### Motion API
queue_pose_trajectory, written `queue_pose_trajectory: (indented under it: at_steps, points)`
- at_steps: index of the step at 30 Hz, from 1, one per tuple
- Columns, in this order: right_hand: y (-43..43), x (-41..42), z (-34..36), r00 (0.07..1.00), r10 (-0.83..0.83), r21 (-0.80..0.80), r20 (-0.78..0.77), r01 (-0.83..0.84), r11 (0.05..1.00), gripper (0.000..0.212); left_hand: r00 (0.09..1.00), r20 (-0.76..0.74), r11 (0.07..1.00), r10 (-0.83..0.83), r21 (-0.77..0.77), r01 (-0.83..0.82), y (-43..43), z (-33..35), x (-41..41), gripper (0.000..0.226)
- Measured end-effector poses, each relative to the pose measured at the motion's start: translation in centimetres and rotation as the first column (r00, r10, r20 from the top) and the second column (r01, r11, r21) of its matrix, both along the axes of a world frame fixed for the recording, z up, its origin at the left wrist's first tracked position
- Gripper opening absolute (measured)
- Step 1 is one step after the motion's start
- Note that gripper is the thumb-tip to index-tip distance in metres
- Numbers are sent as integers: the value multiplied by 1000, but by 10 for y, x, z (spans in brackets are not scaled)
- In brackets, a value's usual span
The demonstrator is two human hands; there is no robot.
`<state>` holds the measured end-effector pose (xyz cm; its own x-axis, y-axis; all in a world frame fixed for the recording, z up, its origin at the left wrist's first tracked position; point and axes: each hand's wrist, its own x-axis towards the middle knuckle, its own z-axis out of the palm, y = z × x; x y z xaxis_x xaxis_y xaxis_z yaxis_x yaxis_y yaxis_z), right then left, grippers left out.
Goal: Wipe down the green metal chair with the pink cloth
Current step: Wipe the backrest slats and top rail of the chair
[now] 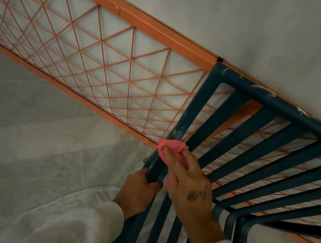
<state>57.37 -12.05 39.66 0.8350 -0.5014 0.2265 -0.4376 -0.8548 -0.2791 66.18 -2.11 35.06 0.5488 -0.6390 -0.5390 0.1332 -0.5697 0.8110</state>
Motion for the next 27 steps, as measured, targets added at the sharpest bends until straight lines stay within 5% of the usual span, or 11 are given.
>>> queue_pose_trajectory:
  at_steps: [8,15,20,23,27]
  points:
    - [-52,39,55,966,-40,-87,254,64,994,33,994,-91,995,58,-71,-65,1,-1,-6,12]
    - [-16,9,21,999,38,-71,35,-35,997,50,998,-7,996,56,-76,-57,2,-2,-7,11]
    - [-57,32,50,983,-27,-155,181,56,986,44,996,-62,994,64,-84,-69,2,-2,-7,9]
    - [-67,44,64,946,-89,-33,313,105,994,40,994,-88,994,59,-85,-67,2,-1,-7,5]
    - [-26,21,27,989,-43,15,145,41,999,46,998,-17,996,59,-69,-60,2,1,-7,7]
